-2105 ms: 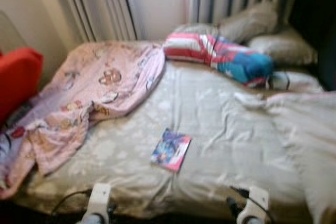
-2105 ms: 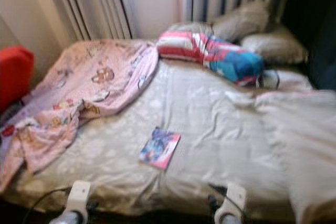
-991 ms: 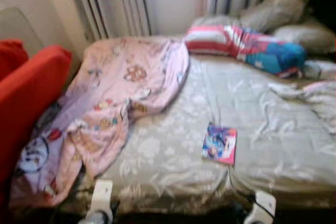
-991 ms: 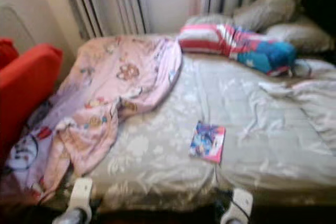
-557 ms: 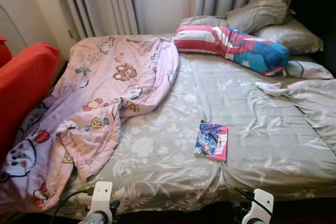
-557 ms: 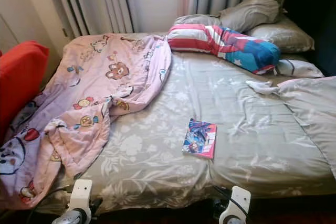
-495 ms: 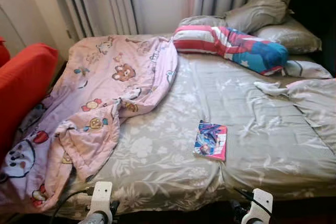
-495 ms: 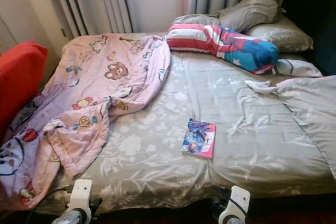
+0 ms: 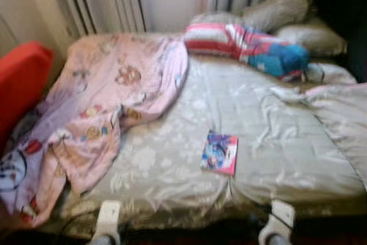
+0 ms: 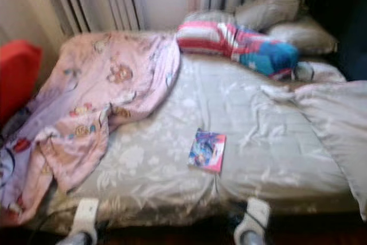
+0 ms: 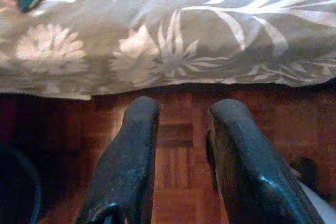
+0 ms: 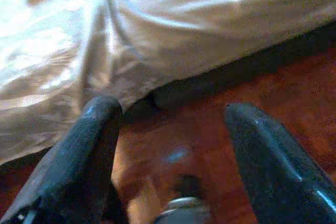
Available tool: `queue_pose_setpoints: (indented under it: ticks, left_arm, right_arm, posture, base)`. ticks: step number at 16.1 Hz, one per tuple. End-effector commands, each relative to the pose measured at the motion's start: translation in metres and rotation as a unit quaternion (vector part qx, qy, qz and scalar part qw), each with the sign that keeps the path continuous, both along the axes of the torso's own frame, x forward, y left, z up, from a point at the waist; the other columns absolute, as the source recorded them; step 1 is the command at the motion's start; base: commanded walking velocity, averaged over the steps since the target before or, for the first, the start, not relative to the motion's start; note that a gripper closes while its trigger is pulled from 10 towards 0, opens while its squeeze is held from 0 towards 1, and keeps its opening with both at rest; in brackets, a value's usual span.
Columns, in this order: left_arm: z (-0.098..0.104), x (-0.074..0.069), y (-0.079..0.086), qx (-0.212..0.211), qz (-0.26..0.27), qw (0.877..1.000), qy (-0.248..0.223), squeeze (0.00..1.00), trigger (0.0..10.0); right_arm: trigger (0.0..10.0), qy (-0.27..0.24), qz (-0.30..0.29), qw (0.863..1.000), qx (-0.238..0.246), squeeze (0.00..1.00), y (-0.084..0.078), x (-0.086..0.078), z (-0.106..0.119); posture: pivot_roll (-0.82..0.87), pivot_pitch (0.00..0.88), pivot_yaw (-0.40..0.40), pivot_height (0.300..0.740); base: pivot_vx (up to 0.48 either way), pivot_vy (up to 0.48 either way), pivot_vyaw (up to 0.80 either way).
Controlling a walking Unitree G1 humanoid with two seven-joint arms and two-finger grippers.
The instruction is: Clean up the room
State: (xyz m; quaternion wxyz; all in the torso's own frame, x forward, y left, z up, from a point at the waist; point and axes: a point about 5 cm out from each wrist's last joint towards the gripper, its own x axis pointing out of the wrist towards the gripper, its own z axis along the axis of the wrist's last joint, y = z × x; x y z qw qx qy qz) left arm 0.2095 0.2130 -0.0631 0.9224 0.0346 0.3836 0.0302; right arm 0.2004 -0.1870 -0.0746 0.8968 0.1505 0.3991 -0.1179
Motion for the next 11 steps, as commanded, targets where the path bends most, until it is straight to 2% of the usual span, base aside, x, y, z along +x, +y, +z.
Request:
queue_pose_setpoints:
  ticks: [1,5,9,11]
  left_arm:
    - [-0.001,0.0,-0.003,-0.003,0.005,1.0,0.001,0.0,10.0]
    - [-0.002,-0.002,-0.004,-0.004,0.007,1.0,0.004,0.0,10.0]
    - [-0.003,-0.004,-0.004,-0.008,0.013,1.0,0.005,0.0,10.0]
    - [-0.003,-0.004,-0.005,-0.01,0.013,1.0,0.004,0.0,10.0]
  right_arm:
    - [10.0,0.009,-0.007,1.0,-0.008,0.0,-0.008,-0.007,-0.002]
    - [10.0,0.008,-0.005,1.0,-0.009,0.0,-0.009,-0.006,-0.002]
    - [10.0,-0.008,0.01,1.0,-0.011,0.0,-0.005,0.004,0.003]
    - [10.0,-0.015,0.023,0.999,-0.018,0.0,-0.004,0.008,0.005]
  posture:
    - [0.15,0.023,0.029,0.74]
    - [0.15,0.025,0.026,0.74]
    - [0.15,0.021,0.02,0.74]
    - [0.15,0.017,0.017,0.74]
  base:
    - [0.0,0.0,0.0]
    - [0.0,0.0,0.0]
    - [0.0,0.0,0.0]
    - [0.0,0.0,0.75]
